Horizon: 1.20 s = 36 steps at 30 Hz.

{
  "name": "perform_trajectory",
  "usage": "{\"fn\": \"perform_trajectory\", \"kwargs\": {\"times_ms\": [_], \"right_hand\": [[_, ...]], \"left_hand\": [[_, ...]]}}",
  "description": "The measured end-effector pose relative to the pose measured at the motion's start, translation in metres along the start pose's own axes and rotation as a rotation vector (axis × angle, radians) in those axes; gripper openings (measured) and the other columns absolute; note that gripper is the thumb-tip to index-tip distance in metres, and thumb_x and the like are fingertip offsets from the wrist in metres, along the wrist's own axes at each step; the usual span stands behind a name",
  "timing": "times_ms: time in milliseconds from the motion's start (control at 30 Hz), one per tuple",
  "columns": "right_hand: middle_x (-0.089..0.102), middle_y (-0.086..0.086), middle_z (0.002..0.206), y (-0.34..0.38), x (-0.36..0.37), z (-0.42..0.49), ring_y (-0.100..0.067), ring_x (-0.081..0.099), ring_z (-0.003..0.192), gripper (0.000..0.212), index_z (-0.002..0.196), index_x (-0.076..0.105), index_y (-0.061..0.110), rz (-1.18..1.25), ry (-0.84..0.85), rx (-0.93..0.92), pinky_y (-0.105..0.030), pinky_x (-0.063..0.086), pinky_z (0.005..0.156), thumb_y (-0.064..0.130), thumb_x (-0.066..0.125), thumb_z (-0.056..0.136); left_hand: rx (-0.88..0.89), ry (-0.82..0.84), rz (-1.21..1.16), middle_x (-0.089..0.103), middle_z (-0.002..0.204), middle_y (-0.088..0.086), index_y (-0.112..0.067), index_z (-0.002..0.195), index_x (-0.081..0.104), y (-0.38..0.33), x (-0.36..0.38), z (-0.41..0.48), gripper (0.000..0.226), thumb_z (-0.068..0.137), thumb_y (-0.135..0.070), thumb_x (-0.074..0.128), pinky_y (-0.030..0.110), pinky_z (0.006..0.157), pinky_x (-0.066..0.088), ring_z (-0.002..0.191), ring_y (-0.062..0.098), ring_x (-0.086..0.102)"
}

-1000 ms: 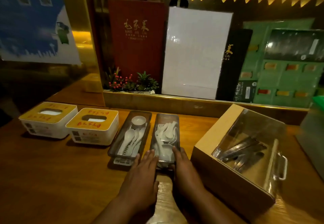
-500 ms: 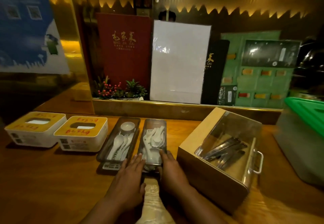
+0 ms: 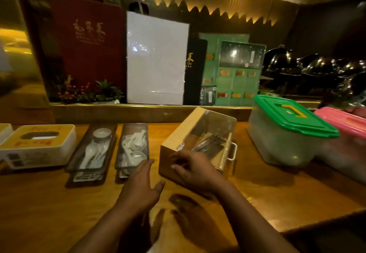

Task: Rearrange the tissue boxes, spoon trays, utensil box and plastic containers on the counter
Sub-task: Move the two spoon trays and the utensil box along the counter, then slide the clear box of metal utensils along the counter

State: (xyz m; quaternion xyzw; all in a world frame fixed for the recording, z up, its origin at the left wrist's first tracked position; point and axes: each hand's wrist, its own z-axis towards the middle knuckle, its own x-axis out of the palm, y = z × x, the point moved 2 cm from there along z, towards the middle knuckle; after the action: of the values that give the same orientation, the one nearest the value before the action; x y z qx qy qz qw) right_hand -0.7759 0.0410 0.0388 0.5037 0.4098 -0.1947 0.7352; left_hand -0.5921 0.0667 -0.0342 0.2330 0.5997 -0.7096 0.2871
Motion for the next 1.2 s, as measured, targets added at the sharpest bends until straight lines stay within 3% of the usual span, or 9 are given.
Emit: {"fn": "perform_trajectory", "kwargs": {"times_ms": [100, 300, 500, 700, 833, 900, 1000, 1100, 1200], "right_hand": [[0.069, 0.010, 0.118, -0.027, -0.029, -0.018, -0.001, 0.062, 0.104, 0.034, 0.127, 0.062, 0.030, 0.022, -0.191, 0.035, -0.027, 0.056, 0.088, 0.026, 0.065, 0.093], [0.061, 0.006, 0.125, -0.087, -0.054, -0.016, -0.005, 0.054, 0.111, 0.036, 0.125, 0.060, 0.029, -0.038, -0.411, 0.180, -0.033, 0.053, 0.092, 0.024, 0.068, 0.090], [0.052, 0.003, 0.130, -0.153, -0.074, 0.024, -0.019, 0.053, 0.118, 0.037, 0.123, 0.060, 0.034, -0.023, -0.353, 0.283, -0.044, 0.054, 0.094, 0.037, 0.069, 0.088], [0.044, -0.008, 0.146, -0.221, -0.121, 0.091, -0.025, 0.047, 0.128, 0.049, 0.134, 0.057, 0.019, -0.018, -0.281, 0.287, -0.033, 0.042, 0.100, 0.038, 0.069, 0.090], [0.030, -0.013, 0.158, -0.254, -0.137, 0.131, -0.033, 0.036, 0.140, 0.070, 0.145, 0.044, 0.015, 0.022, -0.185, 0.326, -0.052, 0.038, 0.111, 0.047, 0.069, 0.088], [0.030, -0.012, 0.159, -0.269, -0.138, 0.144, -0.035, 0.038, 0.140, 0.079, 0.146, 0.043, 0.023, 0.057, -0.157, 0.361, -0.055, 0.040, 0.109, 0.062, 0.067, 0.082], [0.055, -0.009, 0.136, -0.306, -0.131, 0.163, -0.034, 0.058, 0.119, 0.087, 0.128, 0.048, 0.051, 0.134, -0.140, 0.332, -0.055, 0.054, 0.092, 0.095, 0.052, 0.053], [0.048, -0.013, 0.137, -0.302, -0.131, 0.153, -0.037, 0.050, 0.124, 0.081, 0.132, 0.048, 0.047, 0.098, -0.136, 0.296, -0.057, 0.050, 0.095, 0.088, 0.045, 0.062], [0.043, -0.012, 0.142, -0.290, -0.136, 0.135, -0.035, 0.048, 0.127, 0.096, 0.138, 0.046, 0.041, 0.115, -0.151, 0.304, -0.056, 0.049, 0.097, 0.095, 0.045, 0.058]], "left_hand": [[-0.055, -0.059, -0.216, 0.040, 0.151, -0.003, -0.029, 0.153, 0.027, -0.042, 0.026, -0.010, 0.079, 0.087, -0.047, 0.067, 0.037, 0.104, 0.041, 0.135, 0.019, 0.042], [-0.093, 0.030, -0.346, 0.011, 0.165, -0.001, -0.042, 0.153, 0.007, -0.082, 0.060, -0.008, 0.103, 0.073, -0.075, 0.062, 0.048, 0.112, 0.035, 0.148, 0.025, 0.022], [-0.209, 0.016, -0.366, -0.004, 0.166, 0.000, -0.049, 0.150, 0.012, -0.110, 0.086, 0.010, 0.121, 0.049, -0.085, 0.070, 0.054, 0.112, 0.035, 0.149, 0.031, 0.018], [-0.391, -0.168, -0.371, -0.010, 0.164, -0.011, -0.055, 0.145, 0.005, -0.131, 0.115, 0.025, 0.144, 0.023, -0.088, 0.072, 0.055, 0.115, 0.030, 0.150, 0.028, 0.012], [-0.446, -0.265, -0.266, -0.027, 0.160, -0.014, -0.052, 0.148, -0.006, -0.135, 0.128, 0.038, 0.152, 0.026, -0.083, 0.080, 0.051, 0.117, 0.028, 0.152, 0.028, 0.005], [-0.473, -0.308, -0.231, -0.023, 0.161, -0.013, -0.051, 0.150, -0.004, -0.134, 0.125, 0.045, 0.152, 0.029, -0.076, 0.085, 0.050, 0.114, 0.033, 0.151, 0.029, 0.011], [-0.430, -0.368, -0.159, -0.009, 0.164, -0.010, -0.046, 0.153, 0.007, -0.127, 0.118, 0.054, 0.144, 0.037, -0.062, 0.091, 0.042, 0.108, 0.040, 0.147, 0.026, 0.025], [-0.375, -0.369, -0.099, 0.003, 0.164, -0.007, -0.046, 0.152, 0.010, -0.122, 0.111, 0.058, 0.140, 0.040, -0.057, 0.093, 0.038, 0.105, 0.041, 0.143, 0.024, 0.032], [-0.376, -0.344, -0.079, 0.018, 0.162, -0.004, -0.045, 0.152, 0.014, -0.114, 0.103, 0.063, 0.139, 0.038, -0.056, 0.094, 0.038, 0.104, 0.042, 0.141, 0.022, 0.035]]}}
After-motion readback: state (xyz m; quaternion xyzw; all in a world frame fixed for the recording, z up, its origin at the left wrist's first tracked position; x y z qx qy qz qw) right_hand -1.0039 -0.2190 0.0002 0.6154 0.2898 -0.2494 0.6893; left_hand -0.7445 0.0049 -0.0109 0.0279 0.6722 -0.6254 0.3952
